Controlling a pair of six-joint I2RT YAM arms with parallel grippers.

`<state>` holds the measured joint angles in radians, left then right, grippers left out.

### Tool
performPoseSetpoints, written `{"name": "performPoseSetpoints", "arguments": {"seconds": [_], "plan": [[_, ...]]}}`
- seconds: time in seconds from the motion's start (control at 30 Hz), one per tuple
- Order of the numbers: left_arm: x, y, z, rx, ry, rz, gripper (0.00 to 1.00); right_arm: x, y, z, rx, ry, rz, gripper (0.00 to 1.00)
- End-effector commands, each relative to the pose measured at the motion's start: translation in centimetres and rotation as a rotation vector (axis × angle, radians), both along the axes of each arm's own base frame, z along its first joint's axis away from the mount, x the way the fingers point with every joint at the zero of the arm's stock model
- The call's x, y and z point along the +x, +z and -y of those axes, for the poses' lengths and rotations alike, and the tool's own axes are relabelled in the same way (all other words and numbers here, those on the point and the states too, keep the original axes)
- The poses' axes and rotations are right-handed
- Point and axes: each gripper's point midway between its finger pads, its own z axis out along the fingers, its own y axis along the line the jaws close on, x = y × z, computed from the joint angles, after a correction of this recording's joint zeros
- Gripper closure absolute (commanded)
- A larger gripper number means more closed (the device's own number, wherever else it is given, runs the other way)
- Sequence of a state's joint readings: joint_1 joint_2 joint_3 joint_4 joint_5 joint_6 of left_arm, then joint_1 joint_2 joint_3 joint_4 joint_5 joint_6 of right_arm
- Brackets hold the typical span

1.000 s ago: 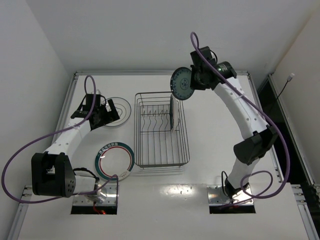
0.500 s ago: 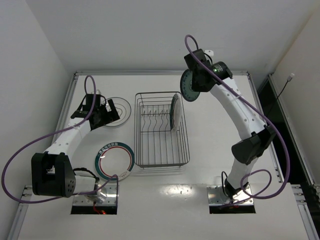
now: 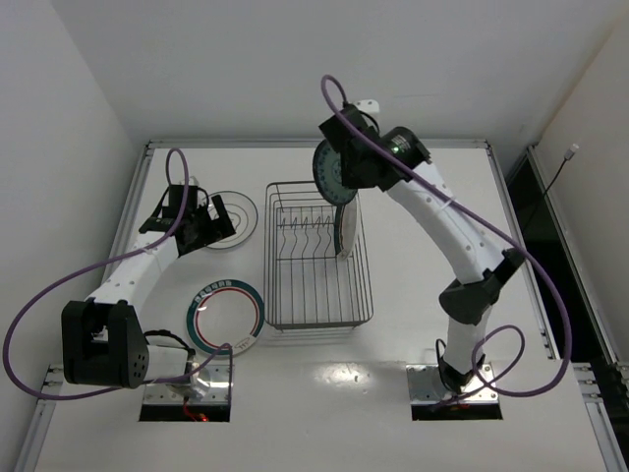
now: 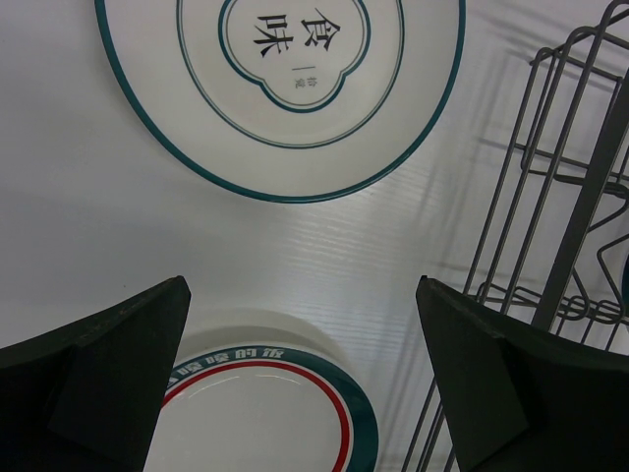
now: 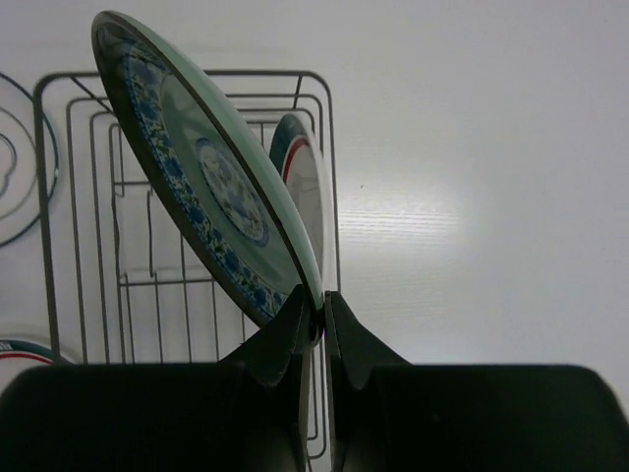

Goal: Load the plates into the dish rack

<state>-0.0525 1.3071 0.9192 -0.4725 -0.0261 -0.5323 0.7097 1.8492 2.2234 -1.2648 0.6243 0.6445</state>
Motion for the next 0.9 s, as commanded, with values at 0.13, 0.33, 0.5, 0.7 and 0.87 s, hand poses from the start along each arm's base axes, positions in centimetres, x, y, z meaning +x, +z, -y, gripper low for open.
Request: {"name": "performPoseSetpoints", "arguments": {"seconds": [0.13,0.33,0.5,0.7,0.87], "plan": [[0.9,2.8,-0.5,-0.007,0.04,0.08,0.0,0.0,-4.3,-1.1,-0.144,-0.056,-0.084,1.0],[0.7,2.6,-0.8,-0.005,0.068,0.071,0.0,0.6,-6.5,-1.7,-0.181,-0.095,-0.103,1.0],[0.6,2.5,-0.9,-0.01,0.09,0.063,0.0,0.0,-8.3,-0.6,-0.251,-0.143,-0.111,1.0],[0.7,3.3,-1.6,0.007,0.134,0.075,0.0,0.4,-8.9,0.2,-0.294,-0.164,-0.111,1.0],[0.5,3.4,-2.1,0.023,0.16,0.067,0.0,0.5,-9.9,0.3,-0.317,-0.173,-0.121,1.0]]}}
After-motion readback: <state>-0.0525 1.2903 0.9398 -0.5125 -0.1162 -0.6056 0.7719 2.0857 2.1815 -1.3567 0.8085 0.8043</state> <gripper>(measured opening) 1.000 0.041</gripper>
